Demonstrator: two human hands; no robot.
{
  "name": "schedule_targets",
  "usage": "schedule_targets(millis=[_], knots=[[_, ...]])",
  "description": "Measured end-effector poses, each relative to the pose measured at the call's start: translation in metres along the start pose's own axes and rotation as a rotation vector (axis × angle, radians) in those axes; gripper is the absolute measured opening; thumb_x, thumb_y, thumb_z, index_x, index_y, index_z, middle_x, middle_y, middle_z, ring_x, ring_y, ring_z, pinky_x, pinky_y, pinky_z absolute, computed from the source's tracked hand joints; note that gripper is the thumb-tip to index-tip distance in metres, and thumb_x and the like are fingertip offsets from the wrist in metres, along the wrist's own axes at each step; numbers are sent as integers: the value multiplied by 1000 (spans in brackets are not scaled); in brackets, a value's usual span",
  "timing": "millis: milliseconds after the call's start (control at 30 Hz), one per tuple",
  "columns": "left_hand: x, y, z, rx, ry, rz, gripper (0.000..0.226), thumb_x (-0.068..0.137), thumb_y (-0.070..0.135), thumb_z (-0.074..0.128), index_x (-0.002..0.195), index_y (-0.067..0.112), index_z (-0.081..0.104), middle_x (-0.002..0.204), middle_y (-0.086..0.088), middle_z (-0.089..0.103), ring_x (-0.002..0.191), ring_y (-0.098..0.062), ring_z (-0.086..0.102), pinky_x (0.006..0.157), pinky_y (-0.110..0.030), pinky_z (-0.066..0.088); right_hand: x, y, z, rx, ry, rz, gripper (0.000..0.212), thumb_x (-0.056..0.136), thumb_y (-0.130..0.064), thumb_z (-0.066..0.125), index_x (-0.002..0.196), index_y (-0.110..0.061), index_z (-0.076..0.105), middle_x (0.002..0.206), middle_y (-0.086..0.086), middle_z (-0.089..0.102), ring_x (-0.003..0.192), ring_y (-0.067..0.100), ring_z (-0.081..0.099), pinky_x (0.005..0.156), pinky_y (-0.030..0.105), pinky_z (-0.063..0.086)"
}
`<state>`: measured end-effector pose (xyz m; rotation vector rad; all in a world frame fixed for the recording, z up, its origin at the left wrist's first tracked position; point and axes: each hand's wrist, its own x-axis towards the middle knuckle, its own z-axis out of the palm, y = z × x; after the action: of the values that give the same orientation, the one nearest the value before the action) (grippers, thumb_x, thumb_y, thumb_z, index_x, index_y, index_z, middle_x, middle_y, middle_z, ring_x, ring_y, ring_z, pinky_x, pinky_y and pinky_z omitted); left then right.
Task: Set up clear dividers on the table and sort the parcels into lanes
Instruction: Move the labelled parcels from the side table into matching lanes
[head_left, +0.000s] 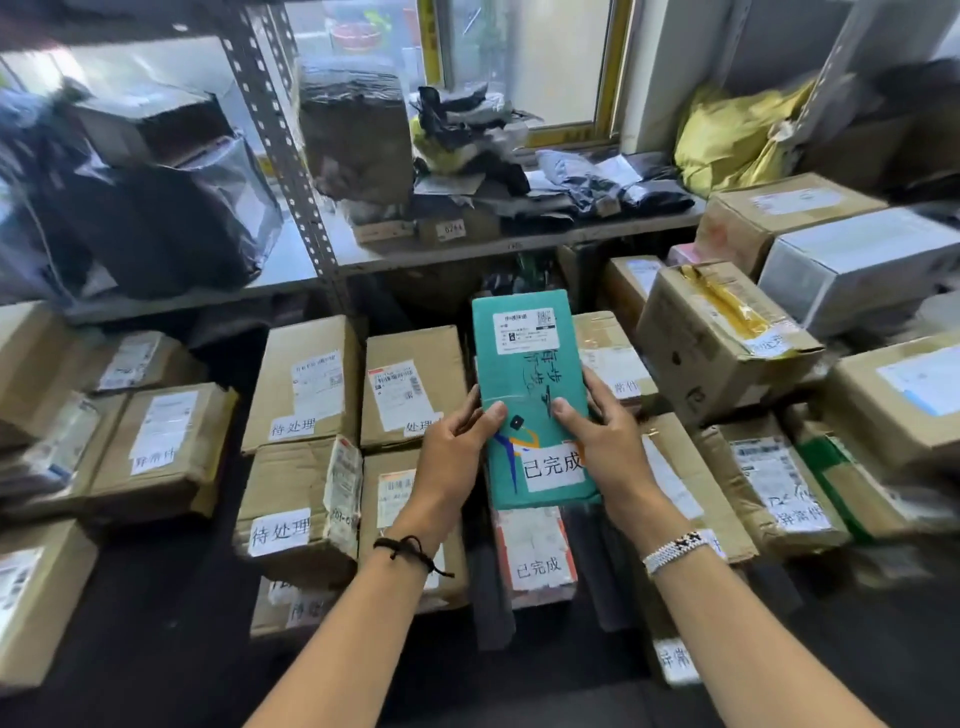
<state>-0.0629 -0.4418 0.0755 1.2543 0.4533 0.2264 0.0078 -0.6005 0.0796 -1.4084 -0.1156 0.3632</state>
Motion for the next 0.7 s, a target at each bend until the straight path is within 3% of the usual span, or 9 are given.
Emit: schedule_targets(millis=[167, 233, 367, 467, 534, 600, 700], knots=[[-29, -51, 30, 149, 113, -68, 25, 103, 21, 65, 126, 29, 72, 106, 2, 82, 92, -20, 80, 75, -35, 64, -25, 41, -41, -54, 11, 123, 55, 101, -19, 69, 151, -34, 52, 121, -5, 77, 99, 22, 79, 86, 51, 64], [-42, -69, 37, 268, 162, -56, 23, 104, 22, 64, 122, 33, 73, 107, 4, 81, 89, -15, 80, 76, -35, 64, -34, 56, -52, -88, 5, 154, 50, 102, -18, 68, 148, -34, 55, 123, -4, 77, 97, 21, 79, 83, 49, 65], [-52, -83, 35, 527, 208, 6, 27, 102, 20, 65, 123, 37, 70, 121, 6, 74, 91, -3, 75, 68, -15, 57, -38, 76, -59, -101, -10, 236, 45, 102, -15, 67, 139, -39, 59, 113, -7, 79, 89, 19, 80, 71, 39, 65], [-50, -87, 35, 704, 195, 30, 42, 100, 13, 65, 140, 26, 62, 135, 5, 65, 105, -4, 65, 69, -1, 48, -34, 87, -59, -156, -7, 273, 44, 102, -16, 67, 133, -46, 58, 112, -8, 78, 89, 18, 80, 77, 45, 66], [-47, -93, 36, 766, 181, 31, 56, 98, 12, 68, 151, 21, 52, 144, 10, 54, 118, -2, 54, 78, 8, 37, -30, 96, -60, -173, -15, 294, 40, 103, -17, 65, 134, -43, 60, 111, -7, 79, 90, 19, 80, 82, 48, 65], [-45, -97, 37, 788, 150, -20, 67, 100, 21, 67, 160, 16, 38, 158, 10, 38, 138, -3, 41, 95, 9, 24, -28, 102, -58, -227, -51, 313, 37, 104, -23, 63, 134, -46, 58, 109, -9, 79, 90, 16, 79, 81, 43, 65], [-43, -105, 37, 853, 67, -69, 72, 103, 30, 62, 164, 12, 27, 174, 2, 13, 158, -12, 16, 124, -15, 15, -29, 111, -52, -319, -115, 314, 37, 107, -33, 56, 141, -46, 50, 120, -10, 75, 101, 15, 76, 93, 45, 61]])
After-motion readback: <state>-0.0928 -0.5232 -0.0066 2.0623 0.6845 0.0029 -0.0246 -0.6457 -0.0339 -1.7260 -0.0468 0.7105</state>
